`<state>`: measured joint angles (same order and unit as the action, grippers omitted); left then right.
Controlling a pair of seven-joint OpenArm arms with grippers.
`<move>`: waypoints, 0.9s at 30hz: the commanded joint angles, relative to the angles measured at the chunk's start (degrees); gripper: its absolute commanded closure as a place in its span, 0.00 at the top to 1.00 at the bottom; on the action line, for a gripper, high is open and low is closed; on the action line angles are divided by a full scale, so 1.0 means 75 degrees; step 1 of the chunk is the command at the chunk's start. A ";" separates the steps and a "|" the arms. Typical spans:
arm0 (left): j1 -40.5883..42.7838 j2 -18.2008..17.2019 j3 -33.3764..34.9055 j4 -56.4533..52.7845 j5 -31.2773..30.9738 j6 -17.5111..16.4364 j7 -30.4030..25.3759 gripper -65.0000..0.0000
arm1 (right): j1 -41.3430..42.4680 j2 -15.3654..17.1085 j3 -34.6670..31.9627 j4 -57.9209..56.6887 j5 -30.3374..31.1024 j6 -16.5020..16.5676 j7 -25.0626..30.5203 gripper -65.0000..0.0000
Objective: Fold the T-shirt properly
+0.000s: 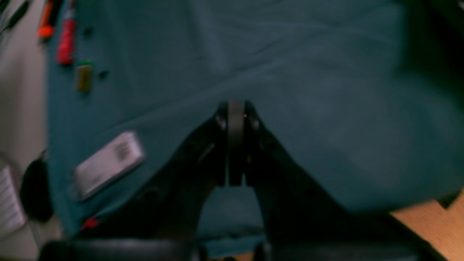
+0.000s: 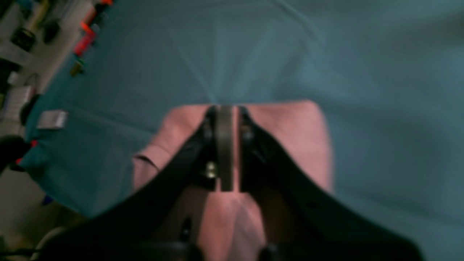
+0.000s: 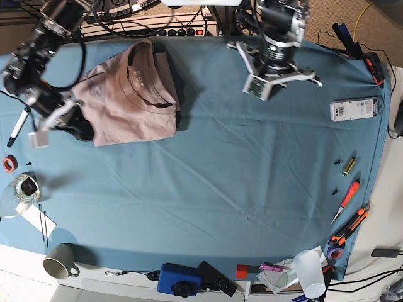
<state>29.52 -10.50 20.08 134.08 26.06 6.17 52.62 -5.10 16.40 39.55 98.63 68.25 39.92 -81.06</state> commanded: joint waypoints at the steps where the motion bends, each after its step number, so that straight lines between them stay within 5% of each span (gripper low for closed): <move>1: 0.0006 -0.0003 -0.0256 0.0122 0.0032 0.0061 -0.0128 0.00 | -0.0026 0.0280 0.0128 0.0149 0.0175 0.0010 0.0141 0.00; 7: 0.0082 -0.0003 -0.2052 0.0122 -0.1480 -0.0175 -0.0134 0.00 | -0.0903 0.0845 0.0388 0.0775 0.0108 0.0010 0.0141 0.00; 14: 0.0845 -0.0006 -0.3637 0.0122 -0.2075 -0.0373 0.0326 0.00 | -0.2489 0.0775 0.0452 0.2174 0.0096 0.0010 0.0141 0.00; 20: 0.1716 0.0003 -0.4427 0.0122 -0.3118 -0.0414 0.0507 0.00 | -0.3730 0.0329 0.0458 0.2859 0.0096 0.0010 0.0141 0.00; 27: 0.2952 0.0003 -0.4811 0.0122 -0.3261 -0.0428 0.0592 0.00 | -0.4943 -0.0268 0.0458 0.2847 -0.0326 0.0010 0.0141 0.00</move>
<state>51.07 -10.17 -15.77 134.06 1.37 2.72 57.60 -41.67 13.89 42.46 119.26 64.95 39.94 -80.73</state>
